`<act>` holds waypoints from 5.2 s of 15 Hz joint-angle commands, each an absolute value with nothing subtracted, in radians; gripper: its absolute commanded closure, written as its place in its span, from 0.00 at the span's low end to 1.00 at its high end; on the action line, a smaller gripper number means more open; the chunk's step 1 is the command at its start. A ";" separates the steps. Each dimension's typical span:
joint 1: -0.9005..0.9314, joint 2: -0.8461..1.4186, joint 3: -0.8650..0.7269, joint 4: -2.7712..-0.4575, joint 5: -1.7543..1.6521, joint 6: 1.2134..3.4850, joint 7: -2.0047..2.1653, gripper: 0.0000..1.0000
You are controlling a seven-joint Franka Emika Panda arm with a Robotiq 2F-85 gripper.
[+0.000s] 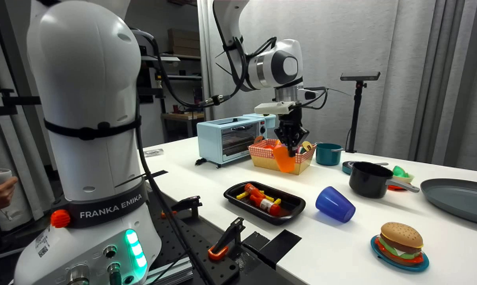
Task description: Pour the contents of the orange cup onto the tray
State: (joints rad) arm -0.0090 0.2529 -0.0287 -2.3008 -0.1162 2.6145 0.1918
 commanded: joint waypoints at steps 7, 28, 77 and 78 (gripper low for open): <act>-0.028 0.374 -0.040 -2.245 -0.074 2.681 0.123 0.99; -0.052 0.438 -0.044 -2.192 -0.067 2.668 0.105 0.99; -0.013 -0.202 0.014 -2.491 -0.096 2.349 0.327 0.00; -0.015 -0.217 0.018 -2.501 -0.095 2.341 0.332 0.00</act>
